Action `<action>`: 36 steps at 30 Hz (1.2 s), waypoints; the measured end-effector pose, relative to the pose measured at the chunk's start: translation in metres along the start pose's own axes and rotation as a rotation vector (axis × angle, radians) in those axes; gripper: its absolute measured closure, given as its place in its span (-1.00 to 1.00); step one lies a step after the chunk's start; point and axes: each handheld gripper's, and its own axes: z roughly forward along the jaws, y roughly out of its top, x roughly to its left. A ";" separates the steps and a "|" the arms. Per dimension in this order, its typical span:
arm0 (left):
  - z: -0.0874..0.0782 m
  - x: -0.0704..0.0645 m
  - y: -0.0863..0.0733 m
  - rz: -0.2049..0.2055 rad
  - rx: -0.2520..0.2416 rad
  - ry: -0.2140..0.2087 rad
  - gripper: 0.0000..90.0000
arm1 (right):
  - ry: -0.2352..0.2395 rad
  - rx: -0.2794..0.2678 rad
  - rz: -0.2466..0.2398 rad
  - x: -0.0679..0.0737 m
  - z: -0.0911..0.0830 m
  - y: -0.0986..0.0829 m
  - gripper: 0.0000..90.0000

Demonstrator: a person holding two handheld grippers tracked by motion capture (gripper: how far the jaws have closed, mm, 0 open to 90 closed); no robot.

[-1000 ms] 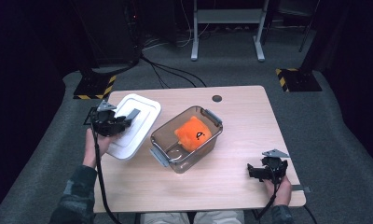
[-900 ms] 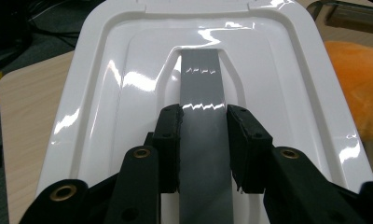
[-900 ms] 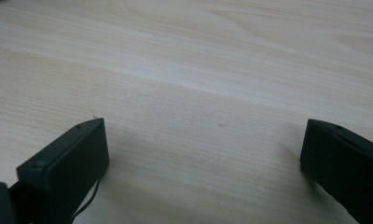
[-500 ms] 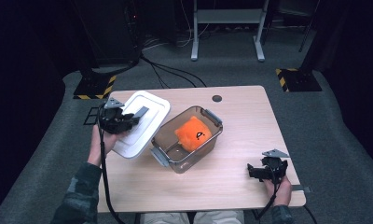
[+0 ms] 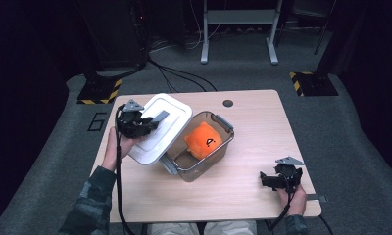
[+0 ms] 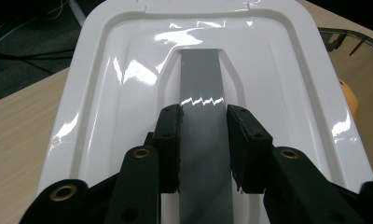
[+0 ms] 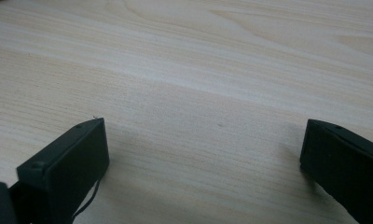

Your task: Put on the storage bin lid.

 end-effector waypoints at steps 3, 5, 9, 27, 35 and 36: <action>0.002 -0.004 0.003 0.019 0.012 -0.010 0.48 | 0.001 0.000 -0.001 0.000 0.000 0.000 -1.00; 0.004 -0.007 0.005 0.027 0.014 -0.017 0.48 | 0.000 0.001 -0.004 0.000 0.000 0.000 -1.00; 0.008 -0.012 0.009 0.039 0.020 -0.026 0.48 | 0.000 0.004 0.000 0.000 0.000 0.000 -1.00; 0.030 -0.040 0.025 0.100 0.036 -0.086 0.48 | 0.001 0.003 -0.002 0.000 0.000 0.000 -1.00; 0.042 -0.051 0.030 0.119 0.053 -0.121 0.48 | 0.001 0.003 -0.002 0.000 0.000 0.000 -1.00; 0.044 -0.052 0.030 0.125 0.056 -0.127 0.48 | 0.001 0.003 -0.002 0.000 0.000 0.000 -1.00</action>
